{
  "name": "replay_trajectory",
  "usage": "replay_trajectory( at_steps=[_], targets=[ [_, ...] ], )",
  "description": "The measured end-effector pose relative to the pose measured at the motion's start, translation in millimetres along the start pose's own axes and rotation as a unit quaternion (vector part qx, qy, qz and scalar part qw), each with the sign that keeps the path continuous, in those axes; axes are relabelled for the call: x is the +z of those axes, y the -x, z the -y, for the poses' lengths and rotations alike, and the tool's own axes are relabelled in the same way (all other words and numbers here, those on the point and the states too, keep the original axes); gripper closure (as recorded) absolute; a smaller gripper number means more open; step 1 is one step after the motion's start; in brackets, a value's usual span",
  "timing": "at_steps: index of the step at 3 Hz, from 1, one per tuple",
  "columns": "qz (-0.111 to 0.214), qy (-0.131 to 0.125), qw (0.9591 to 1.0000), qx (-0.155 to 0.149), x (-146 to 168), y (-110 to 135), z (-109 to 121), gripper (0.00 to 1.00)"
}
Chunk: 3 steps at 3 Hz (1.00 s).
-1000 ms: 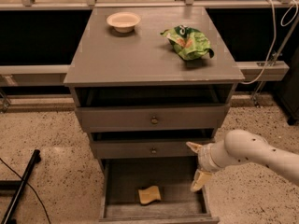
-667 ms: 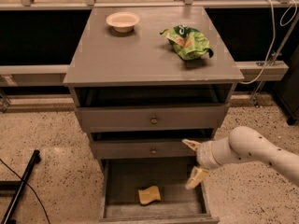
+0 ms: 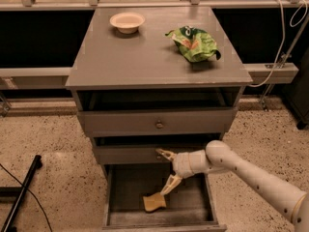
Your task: Pick sponge from bottom drawer and place on counter
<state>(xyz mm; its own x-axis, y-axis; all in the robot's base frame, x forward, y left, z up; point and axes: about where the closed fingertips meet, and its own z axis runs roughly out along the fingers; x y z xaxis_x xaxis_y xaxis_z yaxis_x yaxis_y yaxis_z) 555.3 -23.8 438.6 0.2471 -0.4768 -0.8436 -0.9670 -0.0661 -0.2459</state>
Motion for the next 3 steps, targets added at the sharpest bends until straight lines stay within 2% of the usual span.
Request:
replay_trajectory(
  at_steps=[1, 2, 3],
  targets=[
    [0.009, 0.005, 0.9998, 0.018, 10, -8, -14, 0.0],
    [0.007, 0.005, 0.9999, 0.015, 8, -6, -12, 0.0],
    [-0.001, -0.004, 0.9989, 0.047, 18, -41, -27, 0.0]
  ],
)
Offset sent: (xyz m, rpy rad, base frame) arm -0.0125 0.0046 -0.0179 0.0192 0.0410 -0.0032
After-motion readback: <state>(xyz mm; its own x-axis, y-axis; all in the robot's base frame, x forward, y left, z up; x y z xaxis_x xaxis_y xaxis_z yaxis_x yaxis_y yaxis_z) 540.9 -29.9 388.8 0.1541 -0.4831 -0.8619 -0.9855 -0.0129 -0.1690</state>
